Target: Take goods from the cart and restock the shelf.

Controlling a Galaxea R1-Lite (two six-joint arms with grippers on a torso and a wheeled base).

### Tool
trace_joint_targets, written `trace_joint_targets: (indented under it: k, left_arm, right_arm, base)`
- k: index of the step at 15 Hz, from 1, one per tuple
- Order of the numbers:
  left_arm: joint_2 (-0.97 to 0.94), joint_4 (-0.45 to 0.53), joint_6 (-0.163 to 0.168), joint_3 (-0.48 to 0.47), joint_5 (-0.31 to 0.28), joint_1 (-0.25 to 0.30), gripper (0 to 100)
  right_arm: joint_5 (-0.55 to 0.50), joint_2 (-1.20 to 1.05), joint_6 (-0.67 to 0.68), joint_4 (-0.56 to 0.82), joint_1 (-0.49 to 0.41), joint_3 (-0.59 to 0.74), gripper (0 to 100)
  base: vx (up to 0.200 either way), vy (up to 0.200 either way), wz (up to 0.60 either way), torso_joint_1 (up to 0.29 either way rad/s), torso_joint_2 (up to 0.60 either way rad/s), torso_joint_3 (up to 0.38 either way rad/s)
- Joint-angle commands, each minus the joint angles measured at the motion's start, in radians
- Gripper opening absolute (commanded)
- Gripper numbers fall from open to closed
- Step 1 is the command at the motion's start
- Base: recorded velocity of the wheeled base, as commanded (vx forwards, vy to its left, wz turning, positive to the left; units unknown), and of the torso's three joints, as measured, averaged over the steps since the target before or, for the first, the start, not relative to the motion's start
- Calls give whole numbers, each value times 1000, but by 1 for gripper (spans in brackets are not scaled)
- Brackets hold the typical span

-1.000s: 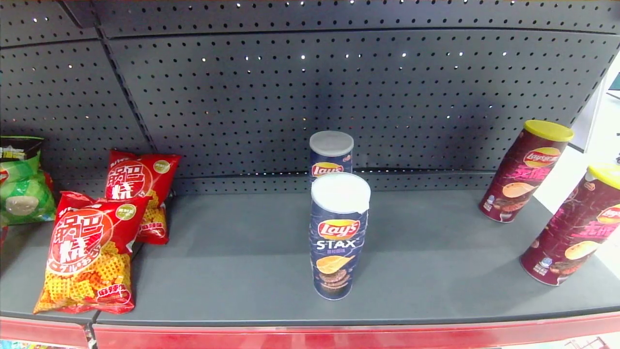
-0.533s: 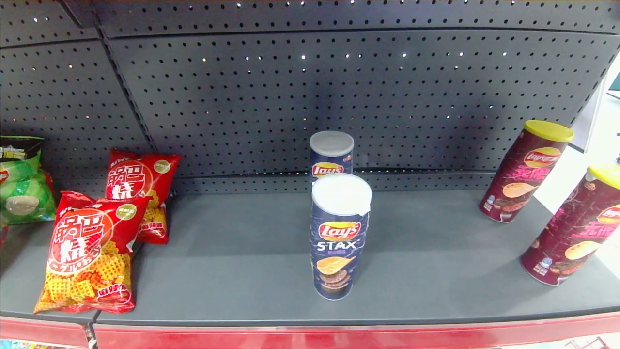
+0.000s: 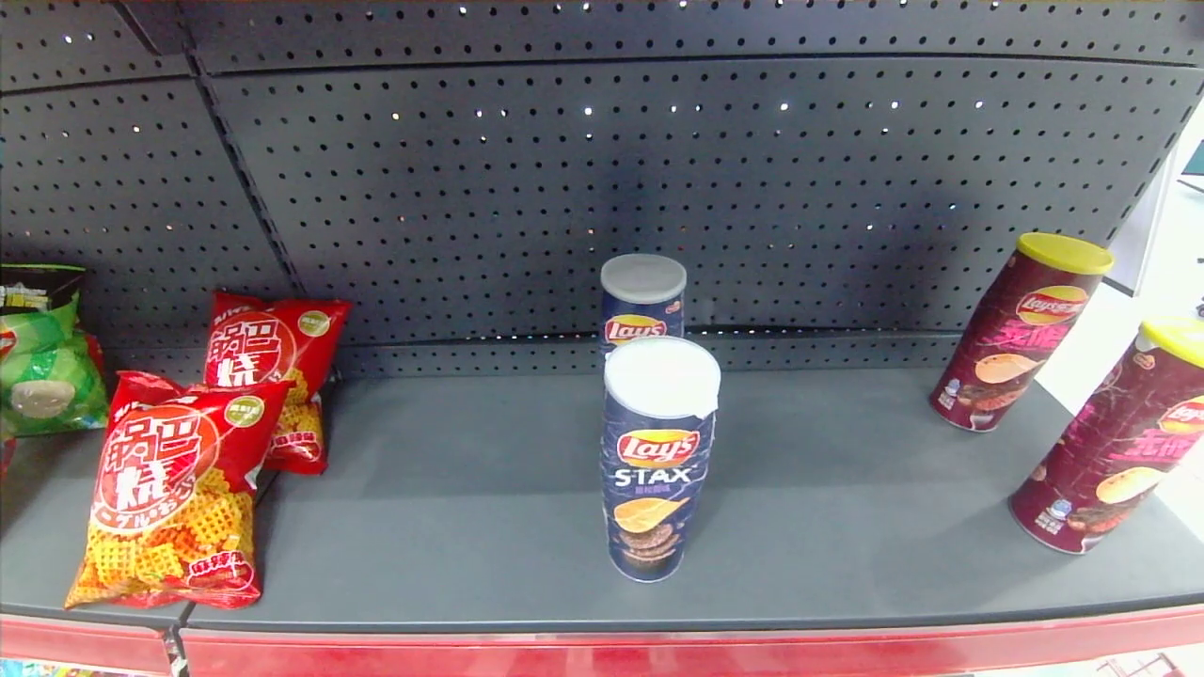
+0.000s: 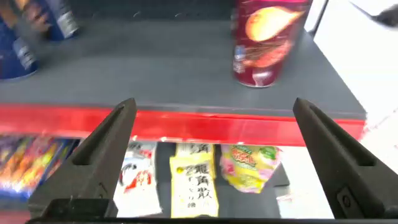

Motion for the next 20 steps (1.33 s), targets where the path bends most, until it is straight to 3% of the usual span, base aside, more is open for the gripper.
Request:
trace_joint_targets:
  k: [1, 4, 6, 7, 10, 12, 20]
  left_arm:
    - [3, 0, 1, 0, 0, 0, 100]
    - [1, 0, -1, 0, 0, 0, 100]
    - [1, 0, -1, 0, 0, 0, 100]
    - [1, 0, -1, 0, 0, 0, 100]
    - [1, 0, -1, 0, 0, -1, 100]
    - [1, 0, -1, 0, 0, 0, 100]
    - [1, 0, 1, 0, 0, 0, 100]
  right_arm:
    - [0, -14, 21, 6, 3, -1, 100]
    - [19, -14, -10, 14, 2, -11, 100]
    - [-120, -14, -7, 20, 0, -12, 100]
    - [-137, -14, 5, 20, 0, -12, 100]
    - [-125, -13, 1, 17, 0, -5, 100]
    - [-11, -14, -8, 46, 2, 6, 100]
    - [-27, -14, -13, 46, 2, 6, 100]
  base:
    - [0, 0, 0, 0, 0, 0]
    - [0, 0, 0, 0, 0, 0]
    - [0, 0, 0, 0, 0, 0]
    - [0, 0, 0, 0, 0, 0]
    - [0, 0, 0, 0, 0, 0]
    - [0, 0, 0, 0, 0, 0]
    - [0, 0, 0, 0, 0, 0]
